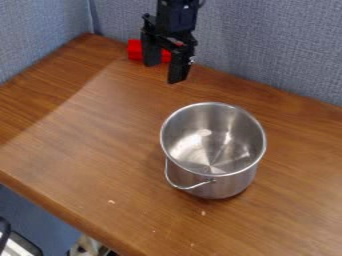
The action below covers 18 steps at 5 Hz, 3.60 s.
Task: Move the red object from the metal pot to the table
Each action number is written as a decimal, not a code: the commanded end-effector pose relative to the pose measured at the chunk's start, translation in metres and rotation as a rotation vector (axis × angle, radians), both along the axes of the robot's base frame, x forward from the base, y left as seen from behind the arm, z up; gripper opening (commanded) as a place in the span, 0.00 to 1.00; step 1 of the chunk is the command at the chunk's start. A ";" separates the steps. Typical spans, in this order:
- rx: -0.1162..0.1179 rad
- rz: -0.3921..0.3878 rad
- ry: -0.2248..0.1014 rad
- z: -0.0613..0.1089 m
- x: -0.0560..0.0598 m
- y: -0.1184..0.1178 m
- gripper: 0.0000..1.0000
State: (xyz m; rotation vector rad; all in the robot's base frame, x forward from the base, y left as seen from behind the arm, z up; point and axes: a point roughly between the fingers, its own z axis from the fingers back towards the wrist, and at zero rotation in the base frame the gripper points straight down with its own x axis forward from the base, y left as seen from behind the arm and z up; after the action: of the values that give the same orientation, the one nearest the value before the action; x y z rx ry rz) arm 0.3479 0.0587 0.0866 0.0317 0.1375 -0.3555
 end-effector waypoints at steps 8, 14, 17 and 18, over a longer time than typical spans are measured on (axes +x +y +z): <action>0.065 -0.177 -0.160 -0.006 0.066 0.066 1.00; 0.040 -0.184 -0.197 -0.013 0.067 0.068 0.00; 0.048 -0.199 -0.225 0.027 0.050 0.055 0.00; 0.086 -0.176 -0.263 0.060 0.040 0.044 0.00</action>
State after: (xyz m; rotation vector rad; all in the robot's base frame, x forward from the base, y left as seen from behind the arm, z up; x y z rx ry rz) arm 0.3872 0.1030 0.1180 0.1349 -0.0496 -0.5210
